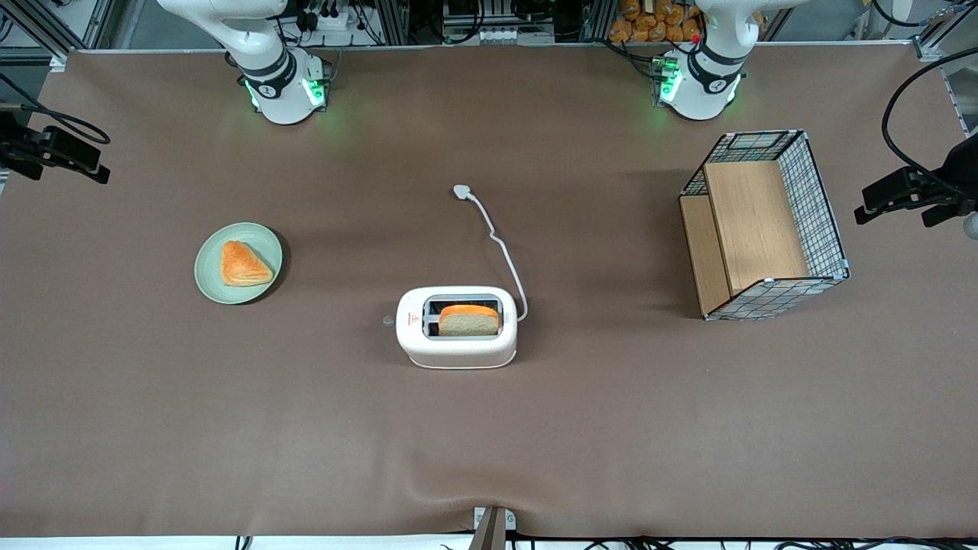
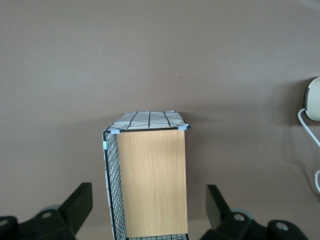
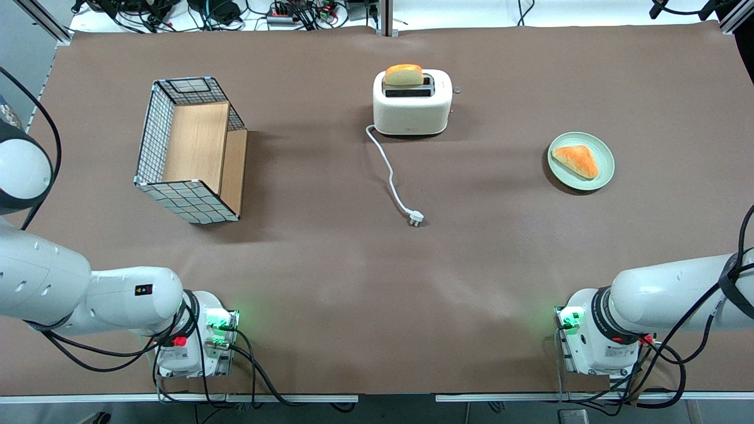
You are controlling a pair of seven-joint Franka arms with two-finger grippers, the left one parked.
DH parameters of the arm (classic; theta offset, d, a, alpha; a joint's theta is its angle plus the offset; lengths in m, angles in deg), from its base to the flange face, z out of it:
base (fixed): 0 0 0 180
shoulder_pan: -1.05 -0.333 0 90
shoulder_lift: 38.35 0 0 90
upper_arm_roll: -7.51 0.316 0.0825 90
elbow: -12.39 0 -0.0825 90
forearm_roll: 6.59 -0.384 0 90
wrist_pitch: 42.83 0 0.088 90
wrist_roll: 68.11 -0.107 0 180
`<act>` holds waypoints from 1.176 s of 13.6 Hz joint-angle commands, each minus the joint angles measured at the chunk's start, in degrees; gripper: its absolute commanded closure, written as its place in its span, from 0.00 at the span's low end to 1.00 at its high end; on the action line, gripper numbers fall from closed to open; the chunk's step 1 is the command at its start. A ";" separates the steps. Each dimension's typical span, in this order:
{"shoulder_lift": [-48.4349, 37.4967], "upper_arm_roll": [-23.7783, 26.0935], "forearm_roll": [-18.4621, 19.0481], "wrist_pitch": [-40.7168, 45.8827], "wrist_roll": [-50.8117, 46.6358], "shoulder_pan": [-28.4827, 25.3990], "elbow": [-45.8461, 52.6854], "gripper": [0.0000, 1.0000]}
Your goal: Press toaster button with right arm
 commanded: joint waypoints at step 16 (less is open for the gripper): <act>6.43 0.71 -1.99 1.00 0.59 -2.84 3.31 0.00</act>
